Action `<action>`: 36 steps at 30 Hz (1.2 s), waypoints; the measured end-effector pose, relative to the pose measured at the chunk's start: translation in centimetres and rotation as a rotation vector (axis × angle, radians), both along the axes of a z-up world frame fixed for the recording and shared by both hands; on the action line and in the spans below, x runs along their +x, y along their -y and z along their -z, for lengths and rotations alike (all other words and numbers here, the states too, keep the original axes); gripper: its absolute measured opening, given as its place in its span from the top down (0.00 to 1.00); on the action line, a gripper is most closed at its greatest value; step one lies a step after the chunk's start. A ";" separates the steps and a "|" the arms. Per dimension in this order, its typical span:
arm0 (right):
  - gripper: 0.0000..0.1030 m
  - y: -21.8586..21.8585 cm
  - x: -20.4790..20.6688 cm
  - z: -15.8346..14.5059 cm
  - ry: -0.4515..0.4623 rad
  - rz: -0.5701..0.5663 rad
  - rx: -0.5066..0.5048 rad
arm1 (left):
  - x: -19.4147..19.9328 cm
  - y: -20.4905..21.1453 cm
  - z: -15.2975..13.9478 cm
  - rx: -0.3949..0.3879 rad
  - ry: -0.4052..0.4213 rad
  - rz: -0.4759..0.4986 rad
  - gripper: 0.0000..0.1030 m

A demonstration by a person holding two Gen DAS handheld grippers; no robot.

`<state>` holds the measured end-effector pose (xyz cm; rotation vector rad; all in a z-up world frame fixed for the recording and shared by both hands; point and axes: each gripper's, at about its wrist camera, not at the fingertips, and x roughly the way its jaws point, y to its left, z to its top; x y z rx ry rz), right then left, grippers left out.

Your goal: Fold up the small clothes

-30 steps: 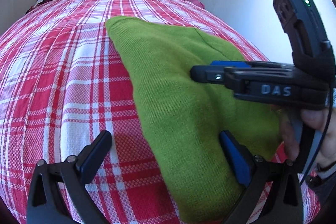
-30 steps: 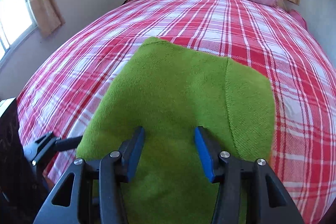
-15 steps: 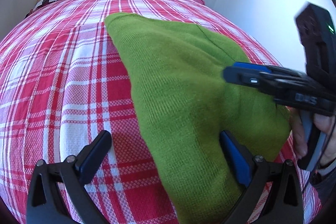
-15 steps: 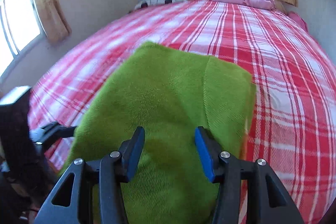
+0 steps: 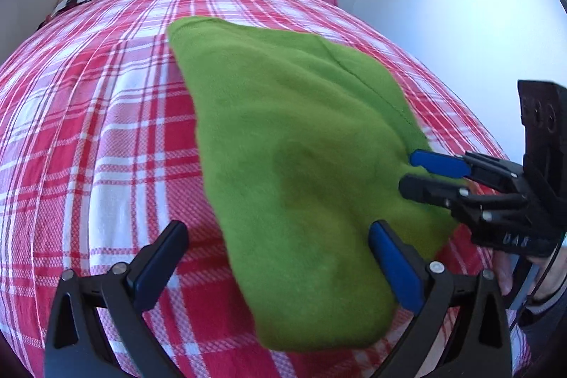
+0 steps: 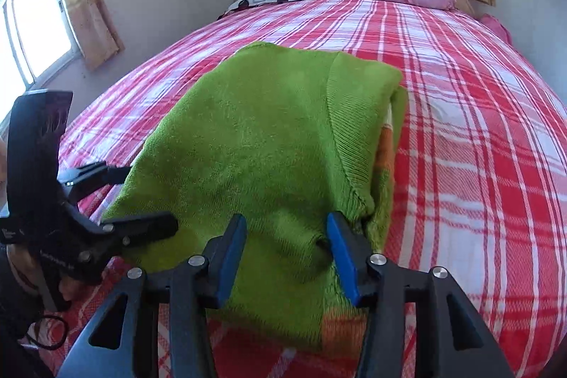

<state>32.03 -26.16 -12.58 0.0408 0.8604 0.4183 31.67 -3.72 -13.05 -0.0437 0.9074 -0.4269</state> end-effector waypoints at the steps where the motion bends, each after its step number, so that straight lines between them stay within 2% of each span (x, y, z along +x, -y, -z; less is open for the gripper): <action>1: 0.58 0.7 -0.1 -0.3 -0.003 0.008 0.039 | 0.1 -0.1 0.0 -0.006 -0.004 0.004 0.00; 3: 0.58 2.0 -0.1 -1.4 0.012 0.023 0.124 | 0.4 -0.6 -0.2 -0.042 -0.007 -0.010 0.00; 6: 0.55 4.7 1.1 -3.0 0.054 0.105 0.191 | 1.2 -1.7 -0.7 -0.092 0.017 -0.049 0.00; 10: 0.54 6.2 5.5 -2.6 -0.009 0.145 0.230 | 2.9 -1.6 0.1 -0.128 -0.033 -0.062 0.00; 12: 0.54 6.1 7.1 -2.2 -0.025 0.148 0.239 | 2.8 -1.2 0.2 -0.112 -0.018 -0.051 0.00; 15: 0.54 6.0 9.7 -1.3 -0.089 0.135 0.314 | 2.3 -1.0 0.2 -0.105 -0.009 -0.043 0.00; 16: 0.56 6.0 10.7 -0.8 -0.120 0.132 0.351 | 2.2 -1.1 0.2 -0.111 -0.009 -0.044 0.00; 17: 0.62 6.0 11.6 -0.3 -0.145 0.126 0.374 | 2.1 -1.2 0.2 -0.116 -0.007 -0.044 0.00; 18: 0.90 5.9 12.0 0.0 -0.157 0.134 0.379 | 2.1 -1.2 0.2 -0.119 -0.007 -0.044 0.00; 22: 0.93 6.1 11.2 -0.2 -0.123 0.197 0.311 | 1.8 -1.8 0.1 -0.153 -0.001 -0.040 0.00; 25: 0.93 7.4 11.8 2.0 -0.170 0.244 0.336 | 2.0 -1.4 0.2 -0.137 -0.008 -0.037 0.00; 27: 0.92 7.6 11.8 2.0 -0.156 0.251 0.347 | 2.0 -1.1 0.2 -0.123 -0.002 -0.032 0.00; 29: 0.90 6.8 11.7 1.3 -0.116 0.213 0.306 | 2.0 -1.1 0.2 -0.122 -0.006 -0.030 0.00; 30: 0.78 6.7 11.7 1.1 -0.114 0.215 0.288 | 2.0 -1.1 0.2 -0.125 -0.008 -0.030 0.00; 31: 0.56 7.0 11.9 0.9 -0.114 0.227 0.274 | 1.9 -1.1 0.2 -0.124 -0.006 -0.031 0.00; 33: 0.33 7.8 12.1 0.7 -0.096 0.260 0.289 | 2.0 -1.0 0.2 -0.116 -0.004 -0.029 0.00; 36: 0.33 8.6 13.9 1.5 -0.134 0.257 0.321 | 1.9 -0.8 0.1 -0.106 -0.003 -0.023 0.00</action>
